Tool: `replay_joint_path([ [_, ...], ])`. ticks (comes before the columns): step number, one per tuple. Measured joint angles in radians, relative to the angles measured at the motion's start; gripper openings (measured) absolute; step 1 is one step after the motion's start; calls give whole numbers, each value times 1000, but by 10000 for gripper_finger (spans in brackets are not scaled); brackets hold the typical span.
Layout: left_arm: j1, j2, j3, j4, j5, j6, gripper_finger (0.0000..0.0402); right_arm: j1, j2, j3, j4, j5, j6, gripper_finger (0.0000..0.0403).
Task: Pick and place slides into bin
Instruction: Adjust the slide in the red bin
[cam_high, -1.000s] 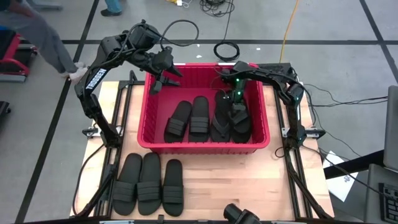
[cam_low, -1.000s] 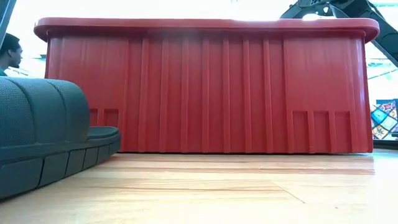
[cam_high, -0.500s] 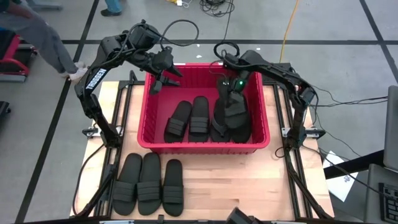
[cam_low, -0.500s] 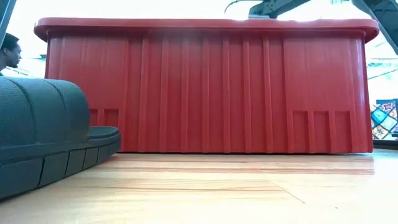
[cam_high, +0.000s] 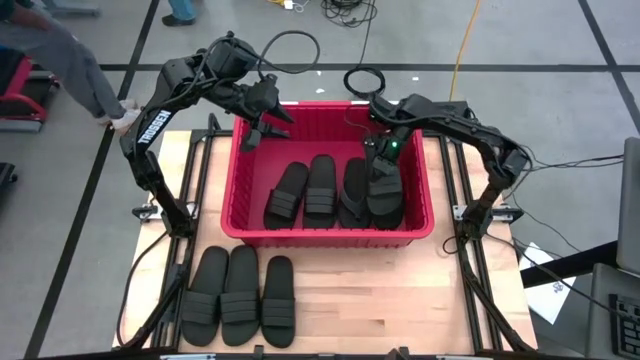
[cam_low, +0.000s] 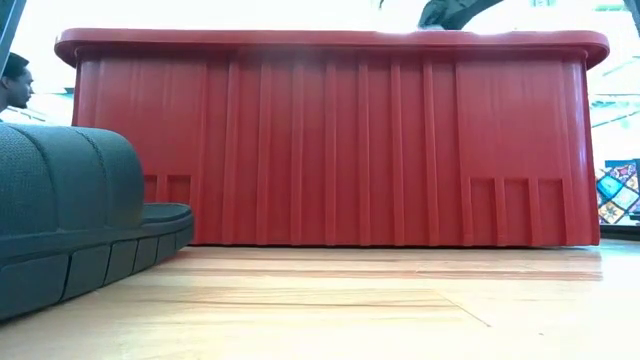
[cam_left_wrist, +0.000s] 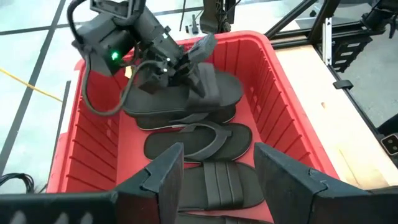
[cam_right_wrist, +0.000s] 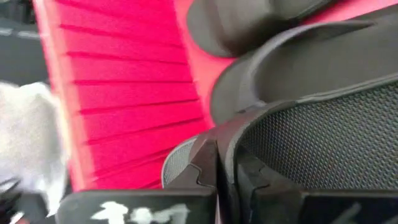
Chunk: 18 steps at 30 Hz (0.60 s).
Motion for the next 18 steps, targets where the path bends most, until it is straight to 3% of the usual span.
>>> replay_joint_path([
  [6, 0, 0, 0, 0, 0, -4, 191, -1, -118, -214, 207, 27, 59, 2],
  [18, 0, 0, 0, 65, -1, -54, 191, -62, -155, -456, 319, 18, -36, 2],
])
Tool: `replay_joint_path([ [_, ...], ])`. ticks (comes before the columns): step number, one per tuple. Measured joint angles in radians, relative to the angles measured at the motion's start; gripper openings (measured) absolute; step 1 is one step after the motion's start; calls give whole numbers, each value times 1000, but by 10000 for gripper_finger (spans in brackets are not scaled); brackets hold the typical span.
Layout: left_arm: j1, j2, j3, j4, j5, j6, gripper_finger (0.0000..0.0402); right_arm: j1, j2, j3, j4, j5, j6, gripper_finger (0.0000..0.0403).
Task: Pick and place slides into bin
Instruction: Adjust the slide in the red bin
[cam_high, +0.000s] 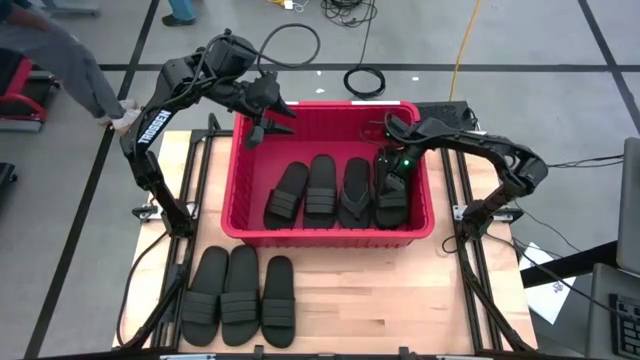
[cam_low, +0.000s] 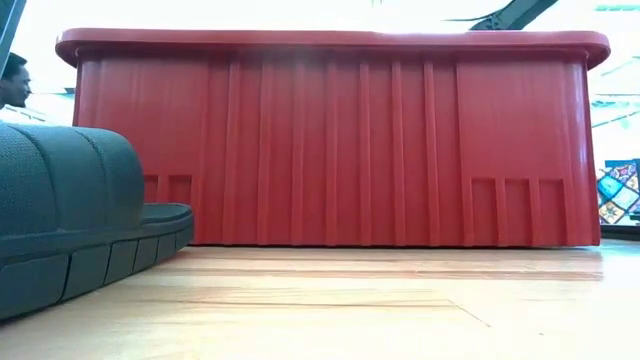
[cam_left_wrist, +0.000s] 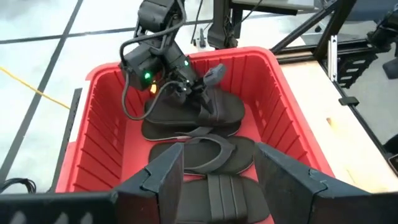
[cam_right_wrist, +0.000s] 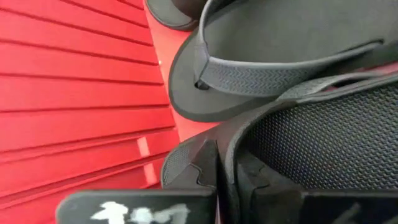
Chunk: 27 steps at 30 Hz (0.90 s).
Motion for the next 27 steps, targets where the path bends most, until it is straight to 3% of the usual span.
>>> replay_joint_path([
  [14, -11, 0, 0, 12, -2, -67, 191, -13, 1, -17, 52, 11, -79, 8],
  [27, -39, 0, 0, 14, -34, -81, 191, -14, 1, -17, 57, 68, -5, 132],
])
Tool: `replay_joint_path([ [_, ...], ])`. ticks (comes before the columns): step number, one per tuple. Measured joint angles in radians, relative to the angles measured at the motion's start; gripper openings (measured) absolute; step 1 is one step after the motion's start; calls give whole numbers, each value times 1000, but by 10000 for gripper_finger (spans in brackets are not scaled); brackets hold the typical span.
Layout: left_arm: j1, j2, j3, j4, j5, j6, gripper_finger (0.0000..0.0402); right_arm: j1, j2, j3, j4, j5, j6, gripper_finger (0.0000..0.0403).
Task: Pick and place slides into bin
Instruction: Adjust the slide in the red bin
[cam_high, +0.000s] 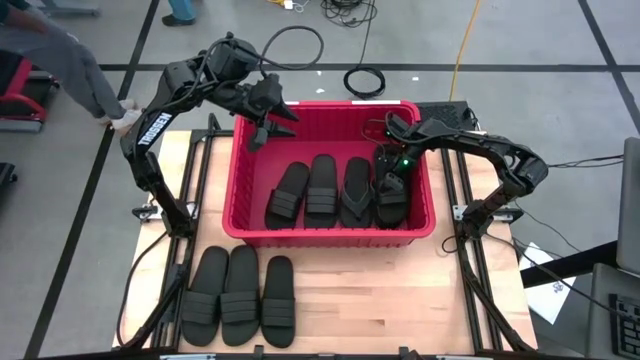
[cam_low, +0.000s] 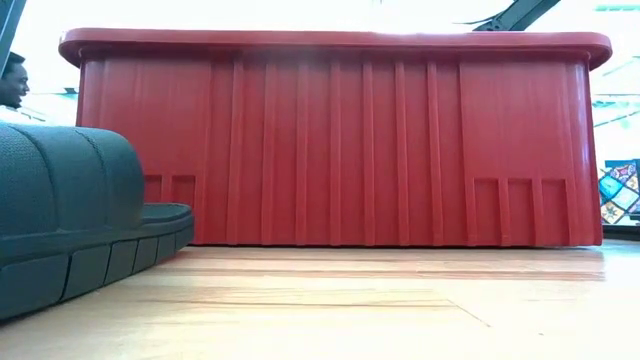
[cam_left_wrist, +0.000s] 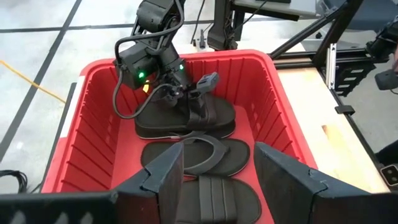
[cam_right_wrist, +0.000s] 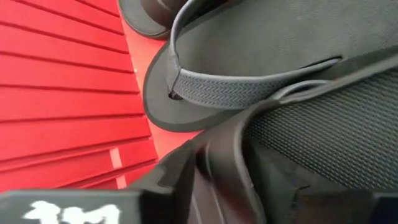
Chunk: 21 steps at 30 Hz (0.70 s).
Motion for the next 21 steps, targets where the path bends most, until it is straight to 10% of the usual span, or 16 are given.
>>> replay_joint_path([
  [21, 0, 0, 0, -3, -1, 26, 191, 0, 0, 1, -2, 104, 84, 183],
])
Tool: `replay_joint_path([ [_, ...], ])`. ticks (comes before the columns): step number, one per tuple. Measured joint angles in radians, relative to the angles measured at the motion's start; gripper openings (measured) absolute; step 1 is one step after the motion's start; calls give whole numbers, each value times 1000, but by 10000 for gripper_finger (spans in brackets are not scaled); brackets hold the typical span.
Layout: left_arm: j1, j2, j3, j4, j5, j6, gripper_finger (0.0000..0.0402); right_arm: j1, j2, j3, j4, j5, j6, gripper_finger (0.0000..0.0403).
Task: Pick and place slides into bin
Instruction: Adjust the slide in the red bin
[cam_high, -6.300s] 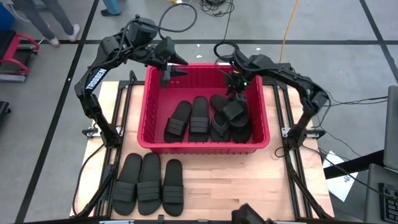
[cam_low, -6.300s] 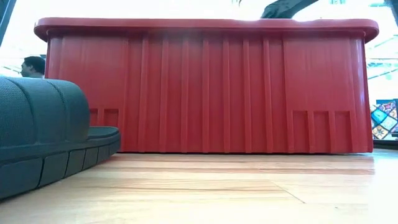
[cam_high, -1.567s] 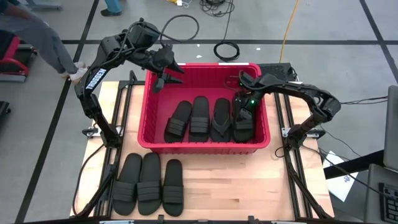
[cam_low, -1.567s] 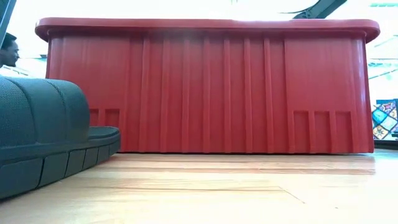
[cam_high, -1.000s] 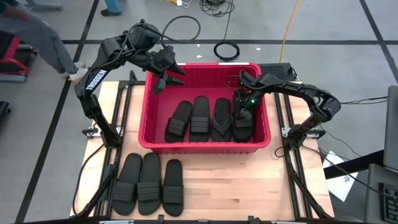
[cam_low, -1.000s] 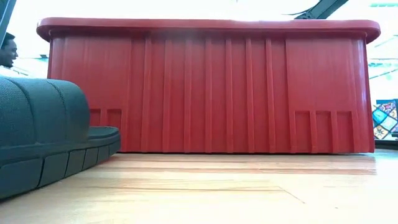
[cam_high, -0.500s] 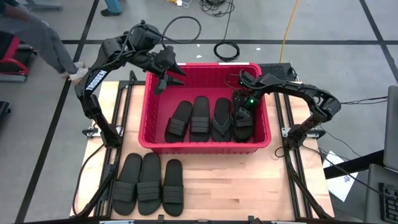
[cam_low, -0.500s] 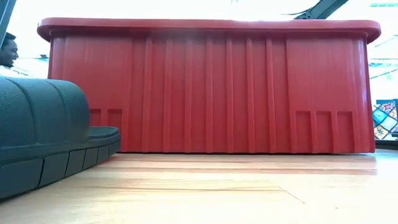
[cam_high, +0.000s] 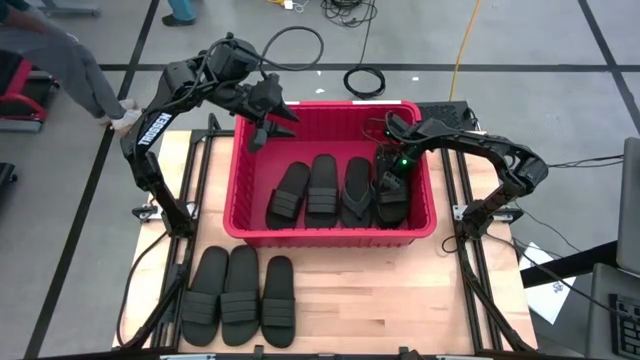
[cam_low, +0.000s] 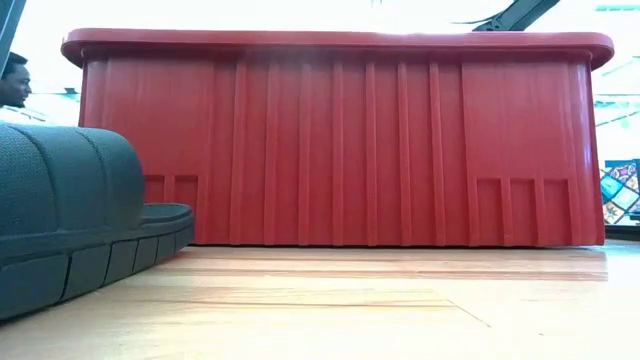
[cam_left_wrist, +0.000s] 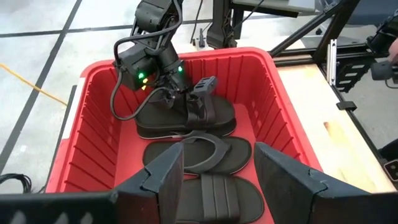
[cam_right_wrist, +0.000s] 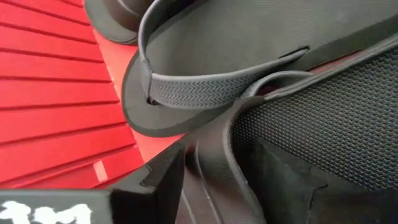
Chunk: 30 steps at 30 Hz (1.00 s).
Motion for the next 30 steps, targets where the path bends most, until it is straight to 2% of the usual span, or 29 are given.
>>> replay_joint_path([
  [4, 0, 0, 0, -6, 0, 13, 191, 1, 0, 10, -1, 66, 13, 183],
  [13, 0, 0, 0, -28, 0, 42, 191, -3, 0, 11, -4, 77, 28, 185],
  [17, 0, 0, 0, -28, 0, 42, 191, -22, 0, 11, 12, 10, 49, 212],
  [23, 0, 0, 0, -27, 0, 41, 191, -31, 0, 11, 19, -4, 74, 268],
  [30, 0, 0, 0, -27, 1, 33, 191, -31, 0, 11, 18, -6, 74, 279],
])
